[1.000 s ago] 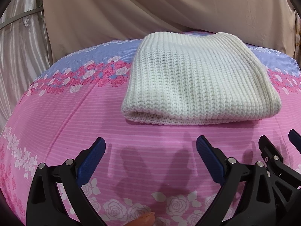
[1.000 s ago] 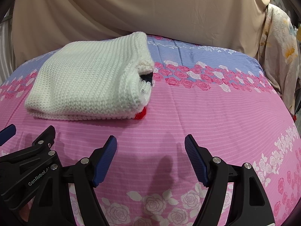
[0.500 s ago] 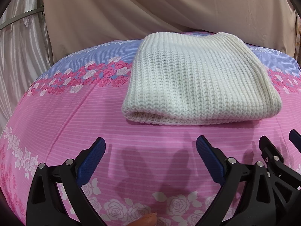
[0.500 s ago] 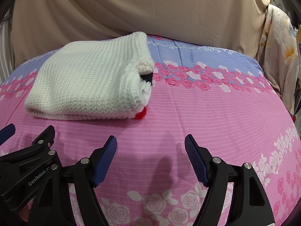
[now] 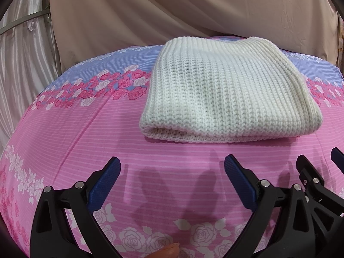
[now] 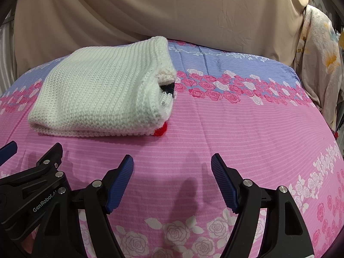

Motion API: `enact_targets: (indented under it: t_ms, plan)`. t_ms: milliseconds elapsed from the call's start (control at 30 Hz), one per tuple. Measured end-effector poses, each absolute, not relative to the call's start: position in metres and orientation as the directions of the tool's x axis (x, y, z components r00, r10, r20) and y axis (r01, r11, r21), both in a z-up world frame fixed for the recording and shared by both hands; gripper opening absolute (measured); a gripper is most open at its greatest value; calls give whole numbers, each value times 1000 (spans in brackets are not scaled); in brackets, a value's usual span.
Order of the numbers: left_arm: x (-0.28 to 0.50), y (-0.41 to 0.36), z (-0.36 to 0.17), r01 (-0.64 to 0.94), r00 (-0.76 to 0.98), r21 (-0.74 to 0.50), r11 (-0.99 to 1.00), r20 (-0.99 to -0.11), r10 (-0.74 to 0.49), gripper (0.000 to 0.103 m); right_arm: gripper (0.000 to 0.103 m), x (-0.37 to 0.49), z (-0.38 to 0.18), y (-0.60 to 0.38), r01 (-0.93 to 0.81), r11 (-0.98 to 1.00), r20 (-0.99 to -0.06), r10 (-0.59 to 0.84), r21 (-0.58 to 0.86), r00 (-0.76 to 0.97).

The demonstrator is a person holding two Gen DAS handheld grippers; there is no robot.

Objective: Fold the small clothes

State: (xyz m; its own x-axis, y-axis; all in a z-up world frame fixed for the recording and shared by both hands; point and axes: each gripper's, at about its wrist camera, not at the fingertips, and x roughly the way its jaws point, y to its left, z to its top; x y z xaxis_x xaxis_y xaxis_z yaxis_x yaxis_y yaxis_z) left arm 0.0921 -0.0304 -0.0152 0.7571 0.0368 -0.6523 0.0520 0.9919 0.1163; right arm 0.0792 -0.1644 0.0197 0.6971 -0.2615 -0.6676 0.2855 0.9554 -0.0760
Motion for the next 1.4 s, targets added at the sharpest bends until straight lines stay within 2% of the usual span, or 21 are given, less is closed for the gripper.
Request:
enact_targets:
  t_ms: [1267, 1400]
  plan:
    - [90, -27, -11, 57, 769, 124, 991, -639, 36, 93, 72, 78, 19, -167, 290, 954, -670, -263, -74, 694]
    - [89, -30, -11, 64, 770, 128, 990, -637, 32, 89, 72, 78, 19, -168, 286, 955, -670, -261, -75, 695]
